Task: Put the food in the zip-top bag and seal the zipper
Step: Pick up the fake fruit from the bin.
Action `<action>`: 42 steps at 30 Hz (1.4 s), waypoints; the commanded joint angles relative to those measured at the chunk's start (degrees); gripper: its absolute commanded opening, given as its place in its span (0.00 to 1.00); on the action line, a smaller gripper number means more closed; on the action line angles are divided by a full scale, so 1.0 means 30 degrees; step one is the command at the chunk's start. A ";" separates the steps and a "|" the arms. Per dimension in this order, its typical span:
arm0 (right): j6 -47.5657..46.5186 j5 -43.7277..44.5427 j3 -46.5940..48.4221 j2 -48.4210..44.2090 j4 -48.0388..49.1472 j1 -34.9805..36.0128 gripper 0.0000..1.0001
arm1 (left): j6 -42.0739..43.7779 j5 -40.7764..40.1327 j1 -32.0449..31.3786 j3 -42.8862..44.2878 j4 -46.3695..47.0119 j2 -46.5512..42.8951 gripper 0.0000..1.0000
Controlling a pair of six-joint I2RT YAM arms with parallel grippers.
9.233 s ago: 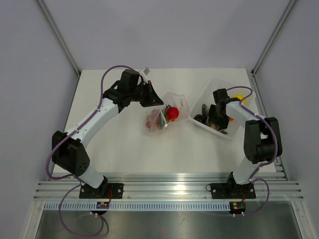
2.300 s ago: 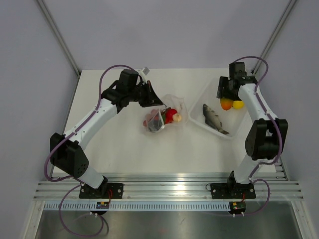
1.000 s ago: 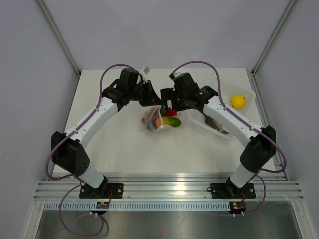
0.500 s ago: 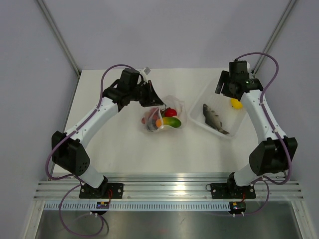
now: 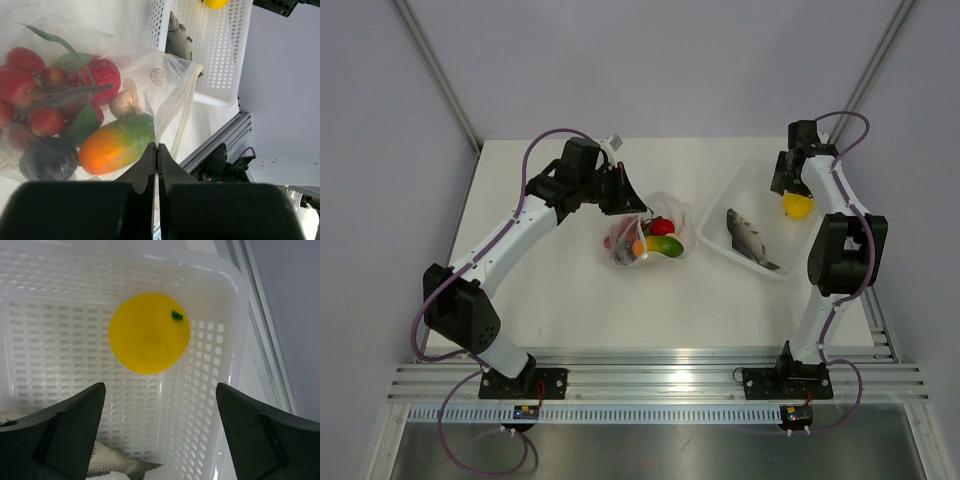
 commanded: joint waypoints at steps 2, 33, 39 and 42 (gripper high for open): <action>-0.0471 0.0553 0.1339 0.1126 0.0978 -0.0527 0.99 | 0.0458 0.0349 -0.0038 0.0173 0.0747 -0.0621 0.00; 0.1401 -0.2260 -0.0063 0.2160 0.3585 -0.0909 0.68 | 0.1250 0.0408 -0.0067 0.0524 0.0220 -0.0709 0.00; 0.2808 -0.4428 -0.1910 -0.1179 0.3996 -0.0909 0.57 | 0.1161 0.0759 -0.0067 0.0436 0.0337 -0.0914 0.00; 0.3074 -0.5015 -0.2583 -0.3024 0.3820 -0.0909 0.55 | 0.1191 0.1021 -0.0067 0.0407 0.0249 -0.0827 0.00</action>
